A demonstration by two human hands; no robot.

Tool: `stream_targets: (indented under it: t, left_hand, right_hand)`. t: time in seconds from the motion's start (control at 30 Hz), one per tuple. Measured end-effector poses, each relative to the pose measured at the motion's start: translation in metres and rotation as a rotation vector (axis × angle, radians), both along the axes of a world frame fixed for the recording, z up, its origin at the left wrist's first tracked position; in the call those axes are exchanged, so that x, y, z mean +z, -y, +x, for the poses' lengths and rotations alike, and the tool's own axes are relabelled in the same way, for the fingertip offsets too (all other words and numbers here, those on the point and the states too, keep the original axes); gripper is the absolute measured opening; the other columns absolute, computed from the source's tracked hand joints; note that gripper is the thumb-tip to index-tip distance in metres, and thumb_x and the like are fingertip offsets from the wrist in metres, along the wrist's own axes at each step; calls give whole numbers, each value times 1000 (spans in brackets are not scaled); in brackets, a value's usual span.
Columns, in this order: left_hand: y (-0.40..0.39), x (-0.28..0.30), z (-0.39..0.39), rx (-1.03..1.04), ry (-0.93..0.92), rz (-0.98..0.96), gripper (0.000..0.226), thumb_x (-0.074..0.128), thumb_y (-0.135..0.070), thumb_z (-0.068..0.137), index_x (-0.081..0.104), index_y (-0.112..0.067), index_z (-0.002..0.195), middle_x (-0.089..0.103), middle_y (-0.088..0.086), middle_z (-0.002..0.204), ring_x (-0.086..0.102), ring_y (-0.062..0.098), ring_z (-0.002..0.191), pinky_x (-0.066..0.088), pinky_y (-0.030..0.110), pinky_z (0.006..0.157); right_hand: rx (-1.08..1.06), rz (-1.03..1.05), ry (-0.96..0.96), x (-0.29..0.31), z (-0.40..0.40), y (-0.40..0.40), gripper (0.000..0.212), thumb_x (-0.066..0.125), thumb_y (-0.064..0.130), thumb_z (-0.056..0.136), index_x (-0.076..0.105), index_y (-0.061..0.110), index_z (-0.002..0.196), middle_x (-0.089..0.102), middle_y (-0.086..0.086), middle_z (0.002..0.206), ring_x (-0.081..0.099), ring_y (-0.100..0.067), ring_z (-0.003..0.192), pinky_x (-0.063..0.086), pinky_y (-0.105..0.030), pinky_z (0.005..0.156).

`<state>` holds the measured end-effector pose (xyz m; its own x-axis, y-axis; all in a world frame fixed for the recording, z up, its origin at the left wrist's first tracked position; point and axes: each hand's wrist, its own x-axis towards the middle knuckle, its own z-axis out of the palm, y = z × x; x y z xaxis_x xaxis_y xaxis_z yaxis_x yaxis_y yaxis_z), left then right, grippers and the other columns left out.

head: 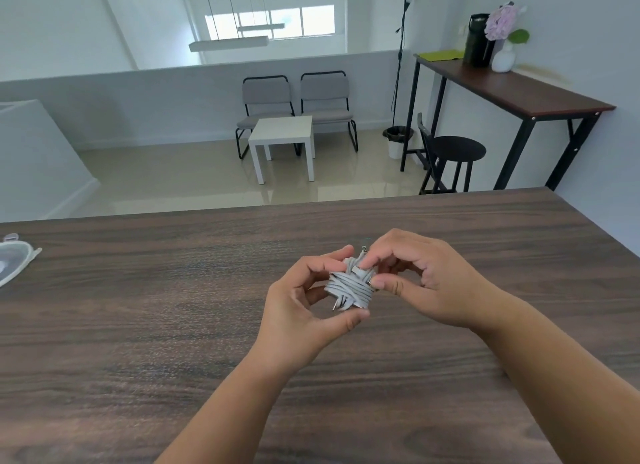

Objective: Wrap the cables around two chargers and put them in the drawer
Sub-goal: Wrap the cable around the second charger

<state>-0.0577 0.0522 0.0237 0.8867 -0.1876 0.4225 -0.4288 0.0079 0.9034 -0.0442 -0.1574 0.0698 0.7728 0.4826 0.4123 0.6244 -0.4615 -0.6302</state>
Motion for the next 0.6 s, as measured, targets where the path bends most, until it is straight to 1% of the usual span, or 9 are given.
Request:
stream_targets:
  t: [0.1,0.17,0.27,0.37,0.4,0.5,0.53,0.6]
  left_hand:
    - [0,1,0,53,100,105,48,90,-13,64,65,-21,104,67,-4,128,64,16,118,57,36,89]
    - [0,0,2,96,177,164,46,89,-9,66,66,-18,105,66,-4,128,64,13,118,58,38,87]
    - [4,-2,4,164,298,241,46,89,-8,67,65,-19,105,65,-2,129,63,13,119,60,38,84]
    - [7,-5,4,217,362,278,44,89,-7,67,67,-15,105,65,-1,128,62,11,118,59,32,84]
    - [7,-5,4,229,379,292,44,89,-7,68,67,-13,105,65,0,128,62,12,118,59,32,85]
    - [6,-6,6,258,462,333,42,88,-6,69,67,-11,105,64,3,127,62,15,118,58,36,86]
    - [6,-6,7,271,499,348,42,88,-7,69,66,-12,105,63,3,128,62,16,118,58,38,85]
    - [6,-5,8,306,590,396,43,87,-7,70,63,-14,106,61,0,129,61,16,118,57,41,86]
  right_hand:
    - [-40,-33,-13,1,-2,-1,23,69,12,86,70,21,108,64,10,102,63,-14,84,50,-18,75]
    - [-93,-20,-76,4,-3,-3,26,71,9,84,73,24,104,65,13,100,62,-13,79,48,-14,70]
    - [-190,32,-156,10,-6,-10,27,67,4,84,76,26,95,68,16,96,64,-2,83,47,-10,71]
    - [-270,79,-190,14,-6,-17,22,69,8,82,77,28,88,70,17,92,64,6,85,47,-6,75]
    - [-287,86,-202,15,-6,-19,19,71,11,81,77,28,86,70,16,90,65,5,84,49,-8,76]
    - [-339,166,-255,16,-6,-21,12,78,18,75,77,28,81,70,10,85,67,-4,79,56,-27,78]
    - [-353,197,-274,17,-6,-22,11,80,20,73,77,28,79,69,9,85,67,-6,78,57,-31,78]
    - [-379,208,-283,19,-7,-25,11,82,24,70,76,28,78,68,8,82,67,-8,76,57,-34,75]
